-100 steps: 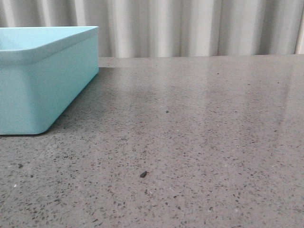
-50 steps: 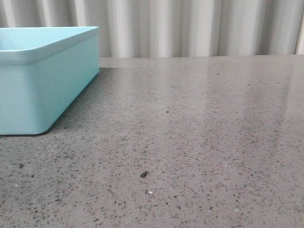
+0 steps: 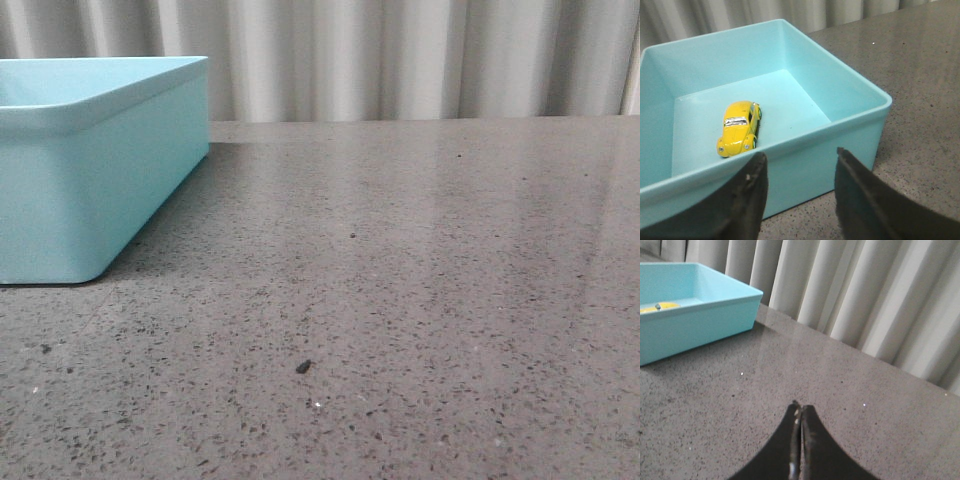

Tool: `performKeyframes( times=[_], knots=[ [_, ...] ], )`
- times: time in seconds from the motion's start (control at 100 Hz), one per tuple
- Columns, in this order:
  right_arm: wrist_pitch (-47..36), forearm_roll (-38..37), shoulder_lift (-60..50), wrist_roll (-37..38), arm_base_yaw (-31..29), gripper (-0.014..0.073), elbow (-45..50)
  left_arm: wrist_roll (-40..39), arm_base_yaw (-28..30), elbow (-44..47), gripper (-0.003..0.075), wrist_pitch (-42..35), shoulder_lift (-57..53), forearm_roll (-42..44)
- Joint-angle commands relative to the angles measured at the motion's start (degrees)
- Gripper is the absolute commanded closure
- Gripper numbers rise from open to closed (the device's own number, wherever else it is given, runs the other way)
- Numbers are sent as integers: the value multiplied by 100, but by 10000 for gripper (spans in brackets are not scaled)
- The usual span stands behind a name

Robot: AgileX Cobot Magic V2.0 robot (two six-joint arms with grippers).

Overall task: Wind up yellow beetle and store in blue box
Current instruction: 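Raise the left gripper up out of the box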

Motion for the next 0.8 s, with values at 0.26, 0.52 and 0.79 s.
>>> performKeyframes(
  times=[0.26,0.52,0.79],
  knots=[
    [-521,-762,70,51,14,644,-65,-69,-48,202,741,-980,-51,-285],
    [-796,-314,-315,74,14,644,213,-69,-48,815,741,-2970,-51,-733],
    [-2024,-237,-868,779,14,644,1401,-69,-48,1486,741,-3511,-58,-1594]
  ],
)
